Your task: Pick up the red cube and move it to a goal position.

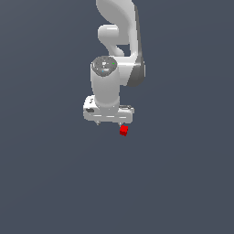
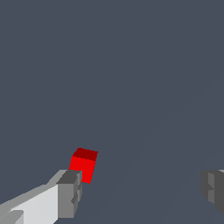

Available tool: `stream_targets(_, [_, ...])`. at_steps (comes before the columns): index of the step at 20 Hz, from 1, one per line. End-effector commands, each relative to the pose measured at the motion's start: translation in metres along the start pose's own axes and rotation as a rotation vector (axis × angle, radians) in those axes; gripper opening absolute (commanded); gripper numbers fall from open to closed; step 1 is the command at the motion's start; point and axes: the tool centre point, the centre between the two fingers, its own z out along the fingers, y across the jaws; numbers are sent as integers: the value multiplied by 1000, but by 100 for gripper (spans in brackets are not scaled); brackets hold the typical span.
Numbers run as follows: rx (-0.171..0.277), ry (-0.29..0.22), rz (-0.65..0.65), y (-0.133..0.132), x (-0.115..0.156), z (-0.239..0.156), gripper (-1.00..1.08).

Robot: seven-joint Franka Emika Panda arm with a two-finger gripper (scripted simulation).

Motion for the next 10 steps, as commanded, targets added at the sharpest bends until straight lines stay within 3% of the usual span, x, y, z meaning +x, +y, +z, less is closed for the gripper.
stream_targets(1, [0,0,0,0,0,0,100])
stream_targets(10, [2,5,28,-8,-8,18,100])
